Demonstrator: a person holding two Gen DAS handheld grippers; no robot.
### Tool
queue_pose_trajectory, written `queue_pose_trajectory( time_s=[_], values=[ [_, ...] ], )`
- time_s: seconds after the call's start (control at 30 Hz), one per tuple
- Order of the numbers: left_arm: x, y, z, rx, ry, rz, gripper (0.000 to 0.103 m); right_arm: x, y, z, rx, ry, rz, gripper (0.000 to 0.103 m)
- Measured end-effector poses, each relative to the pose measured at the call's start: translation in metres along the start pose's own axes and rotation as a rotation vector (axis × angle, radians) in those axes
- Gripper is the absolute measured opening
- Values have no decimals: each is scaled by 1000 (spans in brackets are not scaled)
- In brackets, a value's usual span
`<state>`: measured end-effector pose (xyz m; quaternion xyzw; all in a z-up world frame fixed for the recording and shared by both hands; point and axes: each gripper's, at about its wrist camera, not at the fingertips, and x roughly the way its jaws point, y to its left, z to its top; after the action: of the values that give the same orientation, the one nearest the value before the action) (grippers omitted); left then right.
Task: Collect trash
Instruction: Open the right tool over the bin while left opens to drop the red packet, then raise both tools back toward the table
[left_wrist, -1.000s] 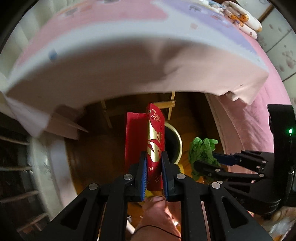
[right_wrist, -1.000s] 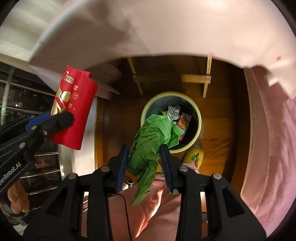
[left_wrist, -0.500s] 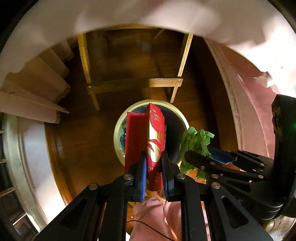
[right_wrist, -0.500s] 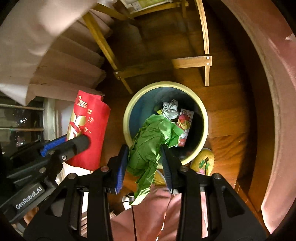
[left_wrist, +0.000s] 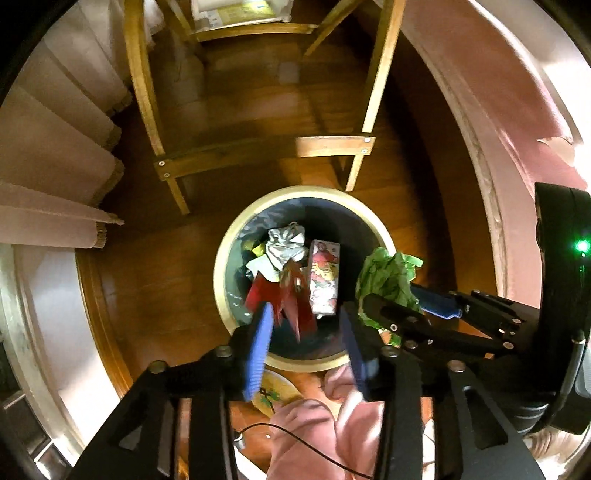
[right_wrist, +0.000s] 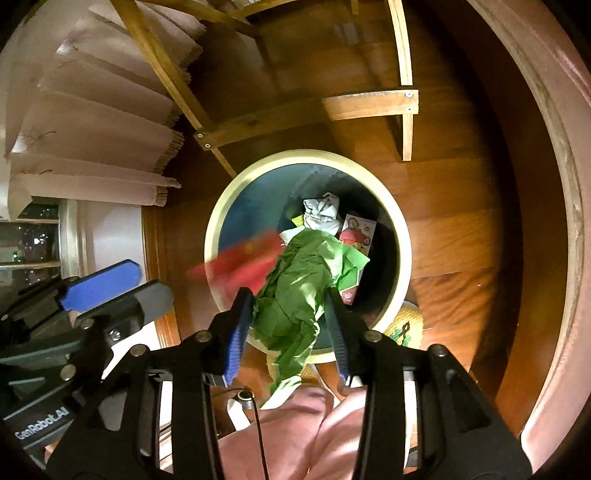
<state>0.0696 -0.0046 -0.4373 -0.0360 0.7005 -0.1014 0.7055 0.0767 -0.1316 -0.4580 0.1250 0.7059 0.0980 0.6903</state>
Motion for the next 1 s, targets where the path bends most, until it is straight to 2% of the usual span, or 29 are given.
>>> queue_pose_trajectory(
  time_s=[0.17, 0.33, 0.43, 0.63, 1.0],
  values=[
    [-11, 18, -1, -35, -15, 22, 69, -3, 4, 5, 8, -7, 3, 47],
    [-37, 32, -6, -63, -38, 40, 72, -18, 15, 6, 3, -22, -1, 57],
    [-58, 34, -10, -74, -62, 48, 74, -37, 23, 4, 6, -33, -7, 59],
    [-133, 30, -21, -83, -119, 41, 76, -94, 45, -2, 7, -73, 3, 61],
    [-306, 12, -39, -13, -279, 16, 78, -247, 106, -29, -66, -179, 33, 64]
  ],
)
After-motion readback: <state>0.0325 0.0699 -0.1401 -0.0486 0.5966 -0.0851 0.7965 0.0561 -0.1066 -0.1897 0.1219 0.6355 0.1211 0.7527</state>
